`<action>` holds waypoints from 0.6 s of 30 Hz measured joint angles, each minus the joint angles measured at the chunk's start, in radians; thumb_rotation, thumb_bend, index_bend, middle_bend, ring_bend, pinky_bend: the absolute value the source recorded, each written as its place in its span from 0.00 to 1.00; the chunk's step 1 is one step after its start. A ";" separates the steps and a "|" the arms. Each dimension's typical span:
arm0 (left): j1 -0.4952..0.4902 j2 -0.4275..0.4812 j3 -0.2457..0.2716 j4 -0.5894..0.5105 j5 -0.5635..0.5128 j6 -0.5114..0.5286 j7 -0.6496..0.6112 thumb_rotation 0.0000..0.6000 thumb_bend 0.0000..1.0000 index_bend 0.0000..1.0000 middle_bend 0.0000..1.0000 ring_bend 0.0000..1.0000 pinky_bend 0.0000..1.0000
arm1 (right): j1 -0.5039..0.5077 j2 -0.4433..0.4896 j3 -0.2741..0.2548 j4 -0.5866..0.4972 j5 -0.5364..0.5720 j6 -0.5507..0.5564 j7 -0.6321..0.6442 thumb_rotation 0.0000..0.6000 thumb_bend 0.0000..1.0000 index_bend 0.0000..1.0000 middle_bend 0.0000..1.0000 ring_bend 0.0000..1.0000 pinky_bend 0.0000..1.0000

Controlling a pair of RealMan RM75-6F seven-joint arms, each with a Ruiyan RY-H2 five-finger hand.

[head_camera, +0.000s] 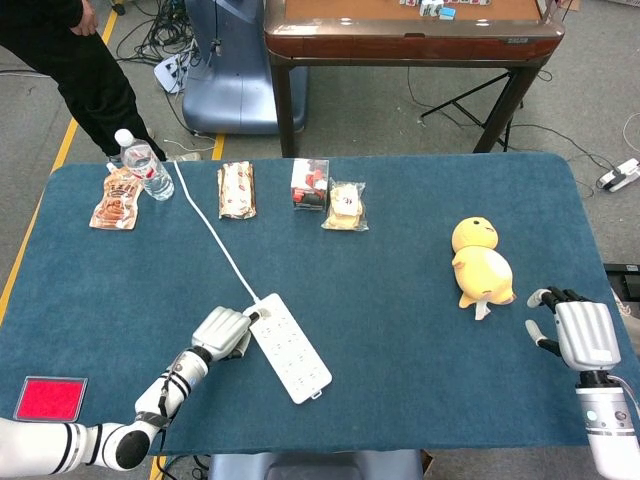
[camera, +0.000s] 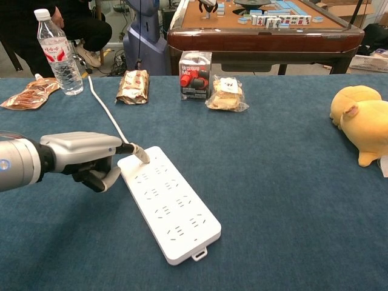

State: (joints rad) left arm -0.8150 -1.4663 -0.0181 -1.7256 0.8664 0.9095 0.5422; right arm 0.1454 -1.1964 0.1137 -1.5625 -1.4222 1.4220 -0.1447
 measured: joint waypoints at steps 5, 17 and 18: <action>0.024 0.047 -0.010 -0.063 0.057 0.045 -0.042 1.00 0.74 0.20 1.00 1.00 1.00 | 0.004 0.001 0.002 -0.004 0.004 -0.004 -0.004 1.00 0.24 0.48 0.47 0.45 0.62; 0.201 0.288 0.015 -0.286 0.254 0.262 -0.213 1.00 0.69 0.15 0.86 0.83 1.00 | 0.023 -0.008 0.004 -0.003 -0.003 -0.019 -0.003 1.00 0.24 0.48 0.47 0.45 0.62; 0.219 0.299 0.018 -0.293 0.265 0.284 -0.227 1.00 0.69 0.15 0.82 0.80 1.00 | 0.024 -0.009 0.004 -0.001 -0.004 -0.020 -0.001 1.00 0.24 0.48 0.47 0.45 0.62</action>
State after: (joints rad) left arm -0.5956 -1.1678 -0.0001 -2.0184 1.1319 1.1937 0.3153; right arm 0.1697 -1.2051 0.1181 -1.5638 -1.4263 1.4020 -0.1456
